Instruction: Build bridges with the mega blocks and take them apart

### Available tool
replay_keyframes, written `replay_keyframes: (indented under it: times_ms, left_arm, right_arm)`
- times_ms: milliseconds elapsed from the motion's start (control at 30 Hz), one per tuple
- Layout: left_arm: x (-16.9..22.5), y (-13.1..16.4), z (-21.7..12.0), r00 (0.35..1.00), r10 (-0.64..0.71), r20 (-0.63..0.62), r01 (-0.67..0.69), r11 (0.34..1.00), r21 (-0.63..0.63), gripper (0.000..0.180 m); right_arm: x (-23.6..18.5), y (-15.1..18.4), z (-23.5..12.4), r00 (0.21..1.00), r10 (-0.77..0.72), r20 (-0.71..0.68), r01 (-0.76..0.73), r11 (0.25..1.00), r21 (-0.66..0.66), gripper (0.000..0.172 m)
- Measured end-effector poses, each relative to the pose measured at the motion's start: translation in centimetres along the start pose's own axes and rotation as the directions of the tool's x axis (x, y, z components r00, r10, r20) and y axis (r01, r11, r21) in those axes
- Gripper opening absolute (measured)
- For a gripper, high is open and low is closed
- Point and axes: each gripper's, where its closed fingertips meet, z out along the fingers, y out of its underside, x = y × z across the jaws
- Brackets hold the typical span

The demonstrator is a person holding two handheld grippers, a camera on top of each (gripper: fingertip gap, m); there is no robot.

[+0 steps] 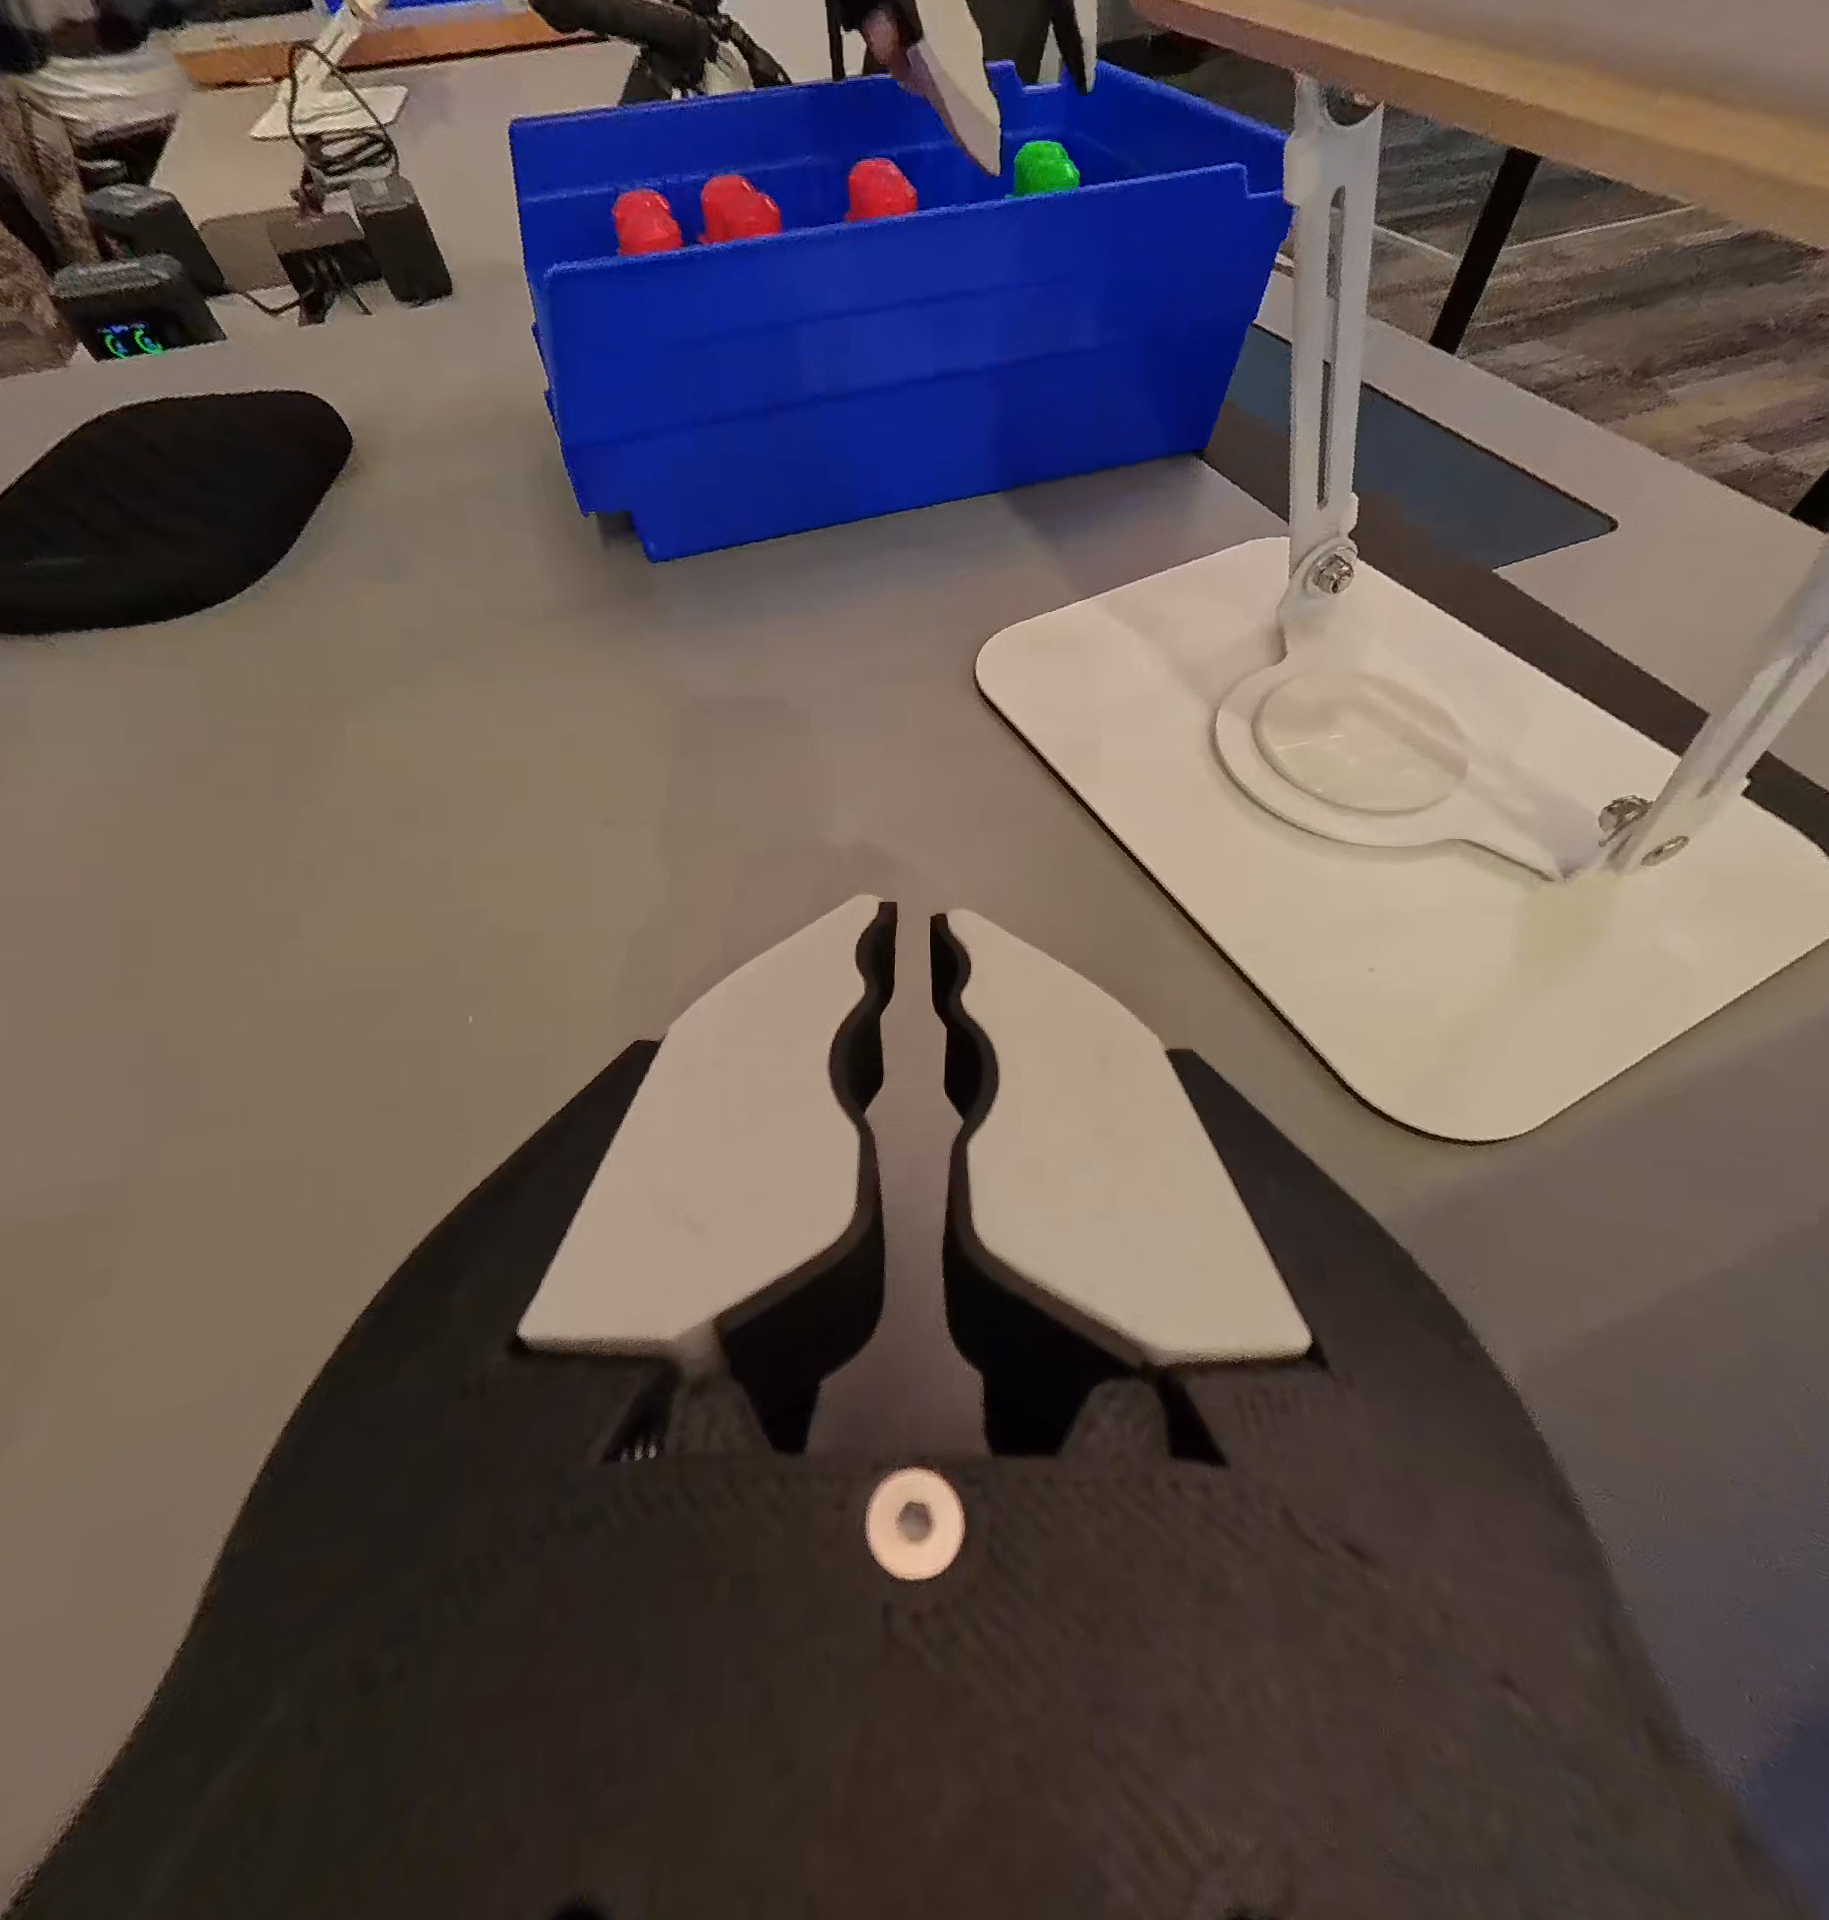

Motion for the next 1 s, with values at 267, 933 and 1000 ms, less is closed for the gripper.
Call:
replay_keyframes:
  times_ms: [267, 933, 1000]
  left_arm:
    - [-0.2, 1.5, 3.0, 0.988, 0.069, -0.142, -0.088, 0.987, -0.132, 0.036]
    - [7.6, -11.3, -14.4, 0.991, -0.124, -0.059, 0.132, 0.977, 0.168, 0.029]
    - [11.8, -14.8, -15.3, 0.99, -0.097, -0.102, 0.113, 0.98, 0.164, 0.028]
  right_arm:
    - [-0.7, -0.1, 0.0, 0.999, 0.0, 0.041, -0.001, 1.0, 0.008, 0.006]
    - [-3.1, -7.9, -2.5, 0.983, -0.17, -0.066, 0.175, 0.98, 0.095, 0.039]
    - [-4.9, -10.4, -2.4, 0.976, -0.213, -0.046, 0.217, 0.972, 0.089, 0.042]
